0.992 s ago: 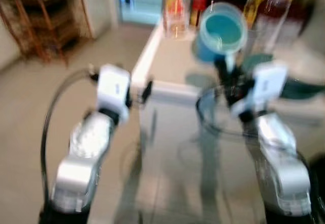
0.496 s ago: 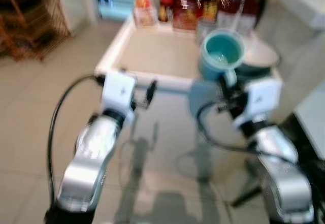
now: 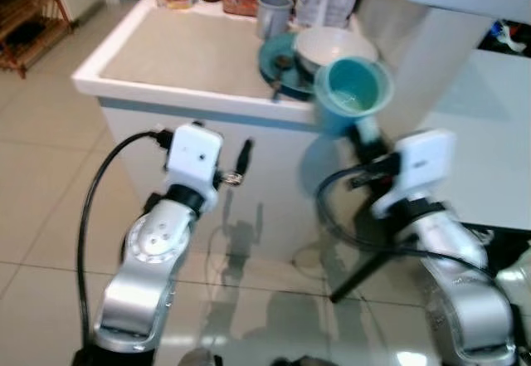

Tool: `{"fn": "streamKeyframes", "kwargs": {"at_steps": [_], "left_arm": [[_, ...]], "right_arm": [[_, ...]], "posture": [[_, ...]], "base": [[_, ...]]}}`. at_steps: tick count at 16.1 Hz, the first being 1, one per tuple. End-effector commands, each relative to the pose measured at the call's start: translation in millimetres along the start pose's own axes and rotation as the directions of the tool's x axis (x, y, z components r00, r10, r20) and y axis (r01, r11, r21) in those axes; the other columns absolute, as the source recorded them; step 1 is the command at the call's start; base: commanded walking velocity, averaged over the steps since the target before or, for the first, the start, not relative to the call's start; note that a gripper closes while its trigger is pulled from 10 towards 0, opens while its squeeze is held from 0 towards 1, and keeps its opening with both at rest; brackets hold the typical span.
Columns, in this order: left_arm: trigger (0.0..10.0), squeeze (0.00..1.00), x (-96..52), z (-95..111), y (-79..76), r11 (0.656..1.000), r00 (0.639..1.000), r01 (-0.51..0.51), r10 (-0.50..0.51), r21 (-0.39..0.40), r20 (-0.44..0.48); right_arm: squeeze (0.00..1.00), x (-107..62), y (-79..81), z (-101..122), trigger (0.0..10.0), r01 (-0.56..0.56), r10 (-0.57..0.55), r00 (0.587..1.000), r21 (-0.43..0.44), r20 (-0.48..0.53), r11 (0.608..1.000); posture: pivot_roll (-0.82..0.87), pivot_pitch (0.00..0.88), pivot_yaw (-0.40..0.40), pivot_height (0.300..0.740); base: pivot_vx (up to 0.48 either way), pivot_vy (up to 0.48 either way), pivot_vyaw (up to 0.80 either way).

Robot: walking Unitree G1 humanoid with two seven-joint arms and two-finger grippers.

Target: Setting the table

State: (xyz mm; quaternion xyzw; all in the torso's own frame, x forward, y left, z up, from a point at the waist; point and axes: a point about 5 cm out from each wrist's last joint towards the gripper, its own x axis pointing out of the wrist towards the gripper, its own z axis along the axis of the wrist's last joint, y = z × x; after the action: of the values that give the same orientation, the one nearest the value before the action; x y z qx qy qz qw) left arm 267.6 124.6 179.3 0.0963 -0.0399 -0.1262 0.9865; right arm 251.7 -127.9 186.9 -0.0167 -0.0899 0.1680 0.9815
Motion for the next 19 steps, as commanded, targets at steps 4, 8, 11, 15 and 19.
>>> {"fn": "streamKeyframes", "kwargs": {"at_steps": [4,8,11,15,19], "left_arm": [[10.0,0.0,23.5,9.8,3.2,0.999,0.999,0.043,-0.044,0.011,0.027],[10.0,0.0,29.1,9.5,22.8,0.999,0.999,0.039,-0.039,0.025,0.008],[10.0,0.0,24.7,4.6,34.2,1.0,1.0,0.004,-0.004,0.031,-0.003],[10.0,0.0,17.5,1.4,32.3,0.993,0.993,-0.114,0.115,-0.012,0.02],[10.0,0.0,17.9,-1.4,11.6,0.998,0.997,-0.068,0.068,0.006,0.021]], "right_arm": [[0.0,6.6,-10.2,3.2,10.0,0.1,-0.1,0.995,-0.001,0.03,0.995],[0.0,14.4,0.8,5.8,10.0,0.097,-0.097,0.994,0.017,0.047,0.995],[0.0,20.9,16.3,-0.7,10.0,0.054,-0.056,0.998,0.044,0.034,0.998],[0.0,32.0,14.8,-1.8,10.0,-0.041,0.041,0.999,0.038,0.0,0.998],[0.0,38.1,-5.7,0.6,10.0,-0.017,0.017,1.0,0.002,-0.004,1.0]], "posture": [[0.07,0.076,0.033,0.74],[0.1,0.077,0.073,0.74],[0.09,0.064,0.027,0.74],[0.06,0.03,-0.135,0.74],[0.06,0.042,-0.116,0.74]], "base": [[0.0,-0.427,0.0],[0.0,-0.393,0.0],[0.0,-0.365,0.0],[0.0,-0.362,0.0],[0.0,-0.36,0.0]]}}
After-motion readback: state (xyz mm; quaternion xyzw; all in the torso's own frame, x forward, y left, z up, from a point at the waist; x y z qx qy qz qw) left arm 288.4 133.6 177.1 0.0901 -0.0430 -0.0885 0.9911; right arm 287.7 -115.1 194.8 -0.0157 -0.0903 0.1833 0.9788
